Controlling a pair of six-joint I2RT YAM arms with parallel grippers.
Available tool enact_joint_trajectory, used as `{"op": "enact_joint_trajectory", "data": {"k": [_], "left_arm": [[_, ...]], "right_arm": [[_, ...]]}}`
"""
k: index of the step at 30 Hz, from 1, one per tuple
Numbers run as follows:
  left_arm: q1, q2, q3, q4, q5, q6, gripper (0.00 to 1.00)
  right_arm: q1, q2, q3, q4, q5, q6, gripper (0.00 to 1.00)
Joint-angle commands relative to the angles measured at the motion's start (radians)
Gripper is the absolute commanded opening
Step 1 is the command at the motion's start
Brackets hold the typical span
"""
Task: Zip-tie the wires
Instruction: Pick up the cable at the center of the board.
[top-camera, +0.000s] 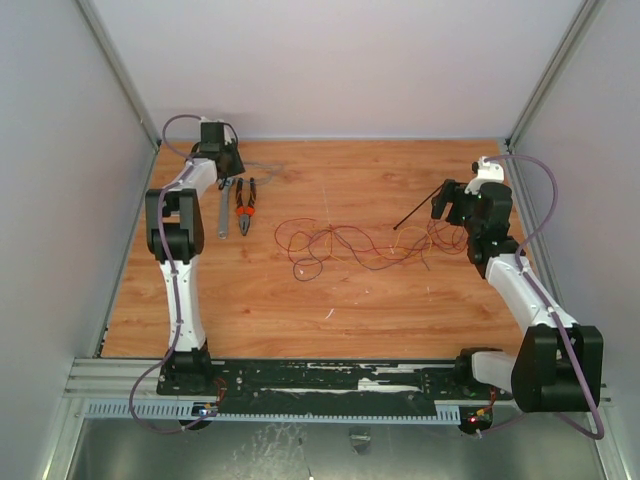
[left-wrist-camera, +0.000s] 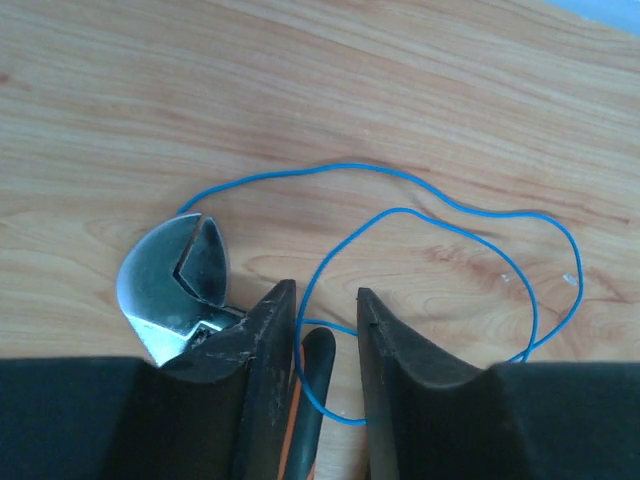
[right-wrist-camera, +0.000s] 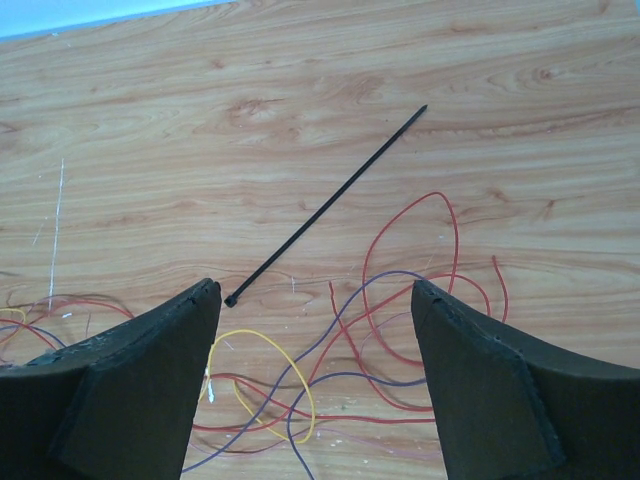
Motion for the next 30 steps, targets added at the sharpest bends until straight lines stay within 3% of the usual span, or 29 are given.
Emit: {"op": "enact_joint_trajectory", "data": {"k": [1,3,5,12,16,24,30], "left_arm": [[0.001,0.008,0.033,0.019,0.072,0.005,0.26],[0.002,-0.019,0.027,0.035,0.098,0.008,0.09],[0.002,-0.061,0.024,0.051,0.106,0.009,0.00],[0.011,-0.222,0.116,0.040,0.184,0.017,0.00],[0.022,-0.318,0.137,0.128,0.317,-0.016,0.00],[0.029,-0.460,0.135,0.344,0.639,-0.188,0.00],[0.027,-0.596,0.015,0.518,0.769,-0.390,0.00]], "right_arm": [[-0.007,0.008,0.001,0.034,0.015,-0.009,0.78],[-0.007,0.006,0.004,0.032,0.019,-0.011,0.78],[-0.006,0.001,0.004,0.034,0.020,-0.010,0.79],[-0.007,-0.016,-0.003,0.035,0.012,-0.010,0.85],[-0.007,-0.040,-0.024,0.067,-0.015,-0.002,0.99],[-0.007,-0.156,-0.065,0.165,-0.155,-0.007,0.99],[-0.005,-0.251,-0.075,0.309,-0.401,0.044,0.99]]}}
